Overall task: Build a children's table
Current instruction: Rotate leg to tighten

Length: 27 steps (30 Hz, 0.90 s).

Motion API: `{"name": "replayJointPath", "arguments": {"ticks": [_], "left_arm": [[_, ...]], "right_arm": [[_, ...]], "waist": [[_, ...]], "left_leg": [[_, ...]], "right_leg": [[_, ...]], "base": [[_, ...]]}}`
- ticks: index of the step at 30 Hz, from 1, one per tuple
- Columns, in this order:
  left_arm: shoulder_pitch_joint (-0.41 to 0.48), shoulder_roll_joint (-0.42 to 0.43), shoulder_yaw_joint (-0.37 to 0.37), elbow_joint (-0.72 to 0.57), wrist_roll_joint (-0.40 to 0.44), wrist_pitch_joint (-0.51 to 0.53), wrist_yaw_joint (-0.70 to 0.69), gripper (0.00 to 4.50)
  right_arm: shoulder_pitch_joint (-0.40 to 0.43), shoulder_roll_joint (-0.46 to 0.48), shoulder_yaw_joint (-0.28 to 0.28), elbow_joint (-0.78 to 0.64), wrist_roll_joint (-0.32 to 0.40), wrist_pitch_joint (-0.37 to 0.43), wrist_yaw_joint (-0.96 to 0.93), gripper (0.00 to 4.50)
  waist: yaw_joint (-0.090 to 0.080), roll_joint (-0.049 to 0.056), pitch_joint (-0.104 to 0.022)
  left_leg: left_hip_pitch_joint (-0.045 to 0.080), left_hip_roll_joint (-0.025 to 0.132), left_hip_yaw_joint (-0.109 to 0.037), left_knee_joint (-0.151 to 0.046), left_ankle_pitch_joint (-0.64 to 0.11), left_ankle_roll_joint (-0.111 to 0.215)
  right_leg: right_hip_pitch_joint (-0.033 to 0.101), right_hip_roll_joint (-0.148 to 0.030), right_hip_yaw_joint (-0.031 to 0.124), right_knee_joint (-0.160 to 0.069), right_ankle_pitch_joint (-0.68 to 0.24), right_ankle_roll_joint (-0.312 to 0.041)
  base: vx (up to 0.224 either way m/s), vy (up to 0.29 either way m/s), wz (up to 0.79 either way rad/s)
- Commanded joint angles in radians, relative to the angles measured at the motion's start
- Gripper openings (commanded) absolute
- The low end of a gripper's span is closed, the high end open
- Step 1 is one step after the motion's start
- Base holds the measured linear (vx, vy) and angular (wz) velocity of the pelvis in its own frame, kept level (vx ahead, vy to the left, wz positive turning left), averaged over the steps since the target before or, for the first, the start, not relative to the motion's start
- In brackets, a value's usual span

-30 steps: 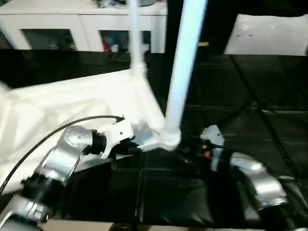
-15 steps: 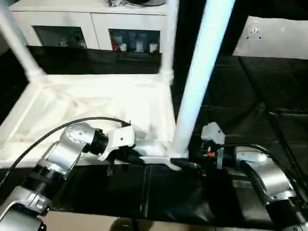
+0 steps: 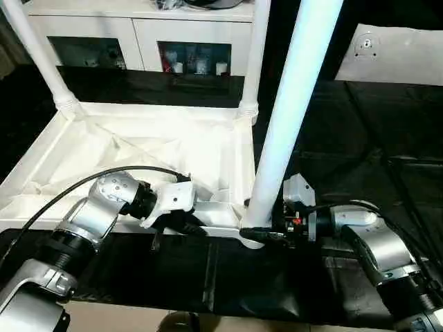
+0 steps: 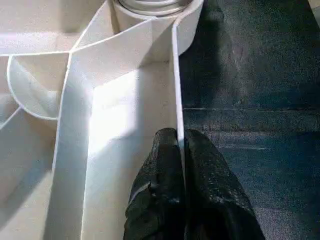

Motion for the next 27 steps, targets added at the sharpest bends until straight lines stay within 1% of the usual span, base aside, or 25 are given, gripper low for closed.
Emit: {"name": "replayJointPath", "arguments": {"ticks": [1,3,5,6,7,8,9,10,11,12,13,14,15,16,17,18,19,20,21,22,23,24,25,26,27], "left_arm": [[-0.021,0.005,-0.025,-0.012,0.002,-0.034,-0.056,0.0],[-0.022,0.005,-0.025,-0.008,0.003,-0.037,-0.057,0.0],[-0.023,0.002,-0.022,-0.004,0.003,-0.034,-0.056,0.0],[-0.02,-0.005,-0.013,-0.01,-0.008,-0.007,-0.045,0.0],[-0.02,-0.005,-0.013,-0.01,-0.008,-0.007,-0.045,0.0],[-0.018,-0.006,-0.011,-0.017,-0.008,0.007,-0.036,0.0],[-0.012,-0.008,-0.007,-0.039,-0.009,0.037,-0.018,0.0],[-0.007,-0.014,0.002,-0.061,-0.014,0.068,0.004,0.0],[0.004,-0.032,0.021,-0.102,-0.017,0.125,0.066,0.0],[0.009,-0.041,0.03,-0.12,-0.015,0.152,0.098,0.0],[0.014,-0.05,0.039,-0.138,-0.016,0.186,0.125,0.0],[0.019,-0.067,0.055,-0.157,-0.022,0.229,0.164,0.0],[0.023,-0.089,0.071,-0.172,-0.035,0.269,0.199,0.0],[0.029,-0.127,0.099,-0.2,-0.054,0.339,0.26,0.0],[0.031,-0.155,0.114,-0.216,-0.052,0.376,0.31,0.0],[0.032,-0.184,0.127,-0.23,-0.044,0.409,0.36,0.0],[0.032,-0.222,0.144,-0.243,-0.036,0.45,0.423,0.0],[0.031,-0.26,0.161,-0.256,-0.029,0.492,0.481,0.0],[0.027,-0.326,0.181,-0.273,-0.007,0.55,0.577,0.0],[0.027,-0.341,0.184,-0.277,-0.001,0.561,0.601,0.0],[0.026,-0.366,0.189,-0.284,0.009,0.578,0.64,0.0],[0.025,-0.401,0.193,-0.29,0.021,0.597,0.689,0.0],[0.027,-0.445,0.19,-0.303,0.04,0.625,0.75,0.0],[0.027,-0.445,0.19,-0.303,0.04,0.625,0.75,0.0],[0.029,-0.462,0.175,-0.307,0.058,0.631,0.775,0.0]], "right_arm": [[-0.014,-0.014,-0.003,0.013,0.007,0.01,0.011,2.83],[-0.014,-0.014,-0.003,0.016,0.007,0.011,0.014,2.77],[-0.011,-0.013,-0.002,0.012,0.014,0.023,0.02,2.75],[-0.001,-0.01,-0.002,-0.003,0.026,0.046,0.022,2.74],[-0.001,-0.01,-0.002,-0.003,0.026,0.046,0.022,2.74],[0.003,-0.008,-0.001,-0.009,0.028,0.054,0.02,2.74],[0.015,-0.001,-0.002,-0.025,0.036,0.075,0.008,2.74],[0.026,0.012,-0.008,-0.042,0.049,0.102,-0.014,2.74],[0.05,0.051,-0.023,-0.081,0.07,0.137,-0.077,2.73],[0.061,0.073,-0.03,-0.1,0.077,0.151,-0.112,2.73],[0.068,0.095,-0.034,-0.11,0.074,0.165,-0.154,2.72],[0.073,0.122,-0.038,-0.114,0.058,0.168,-0.207,2.72],[0.076,0.145,-0.04,-0.114,0.048,0.169,-0.247,2.72],[0.08,0.184,-0.044,-0.117,0.033,0.174,-0.313,2.72],[0.079,0.217,-0.046,-0.116,0.019,0.181,-0.367,2.72],[0.077,0.247,-0.049,-0.114,0.009,0.191,-0.415,2.72],[0.074,0.28,-0.048,-0.112,-0.003,0.198,-0.462,2.72],[0.072,0.311,-0.047,-0.112,-0.019,0.207,-0.508,2.72],[0.066,0.364,-0.044,-0.101,-0.048,0.219,-0.589,2.72],[0.064,0.376,-0.043,-0.098,-0.056,0.22,-0.608,2.72],[0.062,0.395,-0.042,-0.092,-0.07,0.222,-0.639,2.72],[0.058,0.419,-0.04,-0.082,-0.087,0.223,-0.679,2.72],[0.051,0.446,-0.034,-0.067,-0.11,0.224,-0.731,2.72],[0.051,0.446,-0.034,-0.067,-0.11,0.224,-0.731,2.72],[0.044,0.457,-0.033,-0.051,-0.13,0.219,-0.766,2.72]], "waist": [[-0.003,0.001,-0.068],[-0.003,0.002,-0.067],[-0.003,0.0,-0.065],[-0.003,0.001,-0.064],[-0.004,-0.001,-0.063],[-0.003,0.0,-0.063],[-0.005,0.003,-0.061],[-0.005,0.002,-0.06],[-0.006,0.003,-0.059],[-0.005,0.002,-0.059],[-0.01,0.006,-0.055],[-0.012,0.007,-0.055],[-0.017,0.005,-0.052],[-0.023,0.01,-0.047],[-0.028,0.008,-0.044],[-0.035,0.004,-0.045],[-0.046,0.003,-0.043],[-0.048,0.004,-0.042],[-0.053,0.0,-0.045],[-0.058,0.002,-0.048],[-0.059,0.001,-0.049],[-0.06,0.001,-0.048],[-0.059,-0.006,-0.05],[-0.06,-0.004,-0.05],[-0.057,-0.002,-0.05]], "left_leg": [[0.041,0.077,-0.028,-0.063,-0.133,0.083],[0.041,0.077,-0.028,-0.066,-0.15,0.074],[0.043,0.078,-0.028,-0.068,-0.166,0.064],[0.043,0.078,-0.028,-0.069,-0.172,0.06],[0.043,0.077,-0.027,-0.069,-0.175,0.057],[0.043,0.078,-0.027,-0.069,-0.176,0.056],[0.043,0.078,-0.027,-0.07,-0.182,0.051],[0.044,0.081,-0.029,-0.072,-0.176,0.05],[0.044,0.08,-0.029,-0.072,-0.172,0.052],[0.045,0.082,-0.029,-0.074,-0.174,0.054],[0.041,0.078,-0.03,-0.077,-0.185,0.049],[0.042,0.076,-0.031,-0.077,-0.195,0.043],[0.042,0.075,-0.032,-0.079,-0.215,0.028],[0.043,0.076,-0.032,-0.084,-0.234,0.006],[0.042,0.074,-0.033,-0.086,-0.257,-0.002],[0.042,0.072,-0.034,-0.087,-0.267,-0.015],[0.035,0.071,-0.035,-0.09,-0.254,-0.019],[0.035,0.069,-0.035,-0.089,-0.246,-0.018],[0.039,0.069,-0.032,-0.084,-0.227,-0.011],[0.036,0.067,-0.031,-0.081,-0.184,0.005],[0.035,0.066,-0.031,-0.078,-0.163,0.013],[0.034,0.063,-0.029,-0.075,-0.134,0.033],[0.032,0.06,-0.028,-0.071,-0.112,0.055],[0.03,0.061,-0.027,-0.071,-0.096,0.063],[0.032,0.06,-0.028,-0.069,-0.086,0.079]], "right_leg": [[0.024,-0.096,0.04,-0.058,0.133,-0.275],[0.024,-0.096,0.04,-0.06,0.104,-0.274],[0.023,-0.097,0.041,-0.061,0.082,-0.273],[0.023,-0.097,0.042,-0.062,0.073,-0.274],[0.023,-0.097,0.042,-0.062,0.064,-0.275],[0.022,-0.098,0.042,-0.063,0.06,-0.274],[0.021,-0.097,0.043,-0.064,0.055,-0.272],[0.021,-0.096,0.044,-0.062,0.066,-0.272],[0.019,-0.096,0.044,-0.06,0.072,-0.273],[0.019,-0.098,0.045,-0.062,0.075,-0.272],[0.018,-0.096,0.045,-0.064,0.056,-0.269],[0.017,-0.097,0.045,-0.066,0.041,-0.27],[0.017,-0.098,0.046,-0.07,0.003,-0.267],[0.014,-0.097,0.047,-0.07,-0.025,-0.267],[0.013,-0.097,0.047,-0.075,-0.057,-0.266],[0.016,-0.098,0.049,-0.077,-0.085,-0.26],[0.02,-0.096,0.05,-0.074,-0.081,-0.251],[0.018,-0.096,0.049,-0.076,-0.077,-0.25],[0.017,-0.096,0.052,-0.079,-0.049,-0.253],[0.02,-0.096,0.052,-0.078,0.002,-0.255],[0.022,-0.095,0.052,-0.076,0.028,-0.255],[0.023,-0.094,0.05,-0.078,0.063,-0.252],[0.028,-0.094,0.05,-0.079,0.09,-0.247],[0.029,-0.094,0.051,-0.076,0.107,-0.247],[0.027,-0.092,0.049,-0.079,0.112,-0.24]], "base": [[0.0,0.0,0.0],[0.0,0.0,0.0],[0.0,0.0,0.0],[0.0,0.0,0.0],[0.0,0.0,0.0],[0.0,0.0,0.0],[0.0,0.0,0.0],[0.0,0.0,0.0],[0.0,0.0,0.0],[0.0,0.0,0.0],[0.0,0.0,0.0],[0.0,0.0,0.0],[0.0,0.0,0.0],[0.0,0.0,0.0],[0.0,0.0,0.0],[0.0,0.0,0.0],[0.0,0.0,0.0],[0.0,0.0,0.0],[0.0,0.0,0.0],[0.0,0.0,0.0],[0.0,0.0,0.0],[0.0,0.0,0.0],[0.0,0.0,0.0],[0.0,0.0,0.0],[0.0,0.0,0.0]]}}
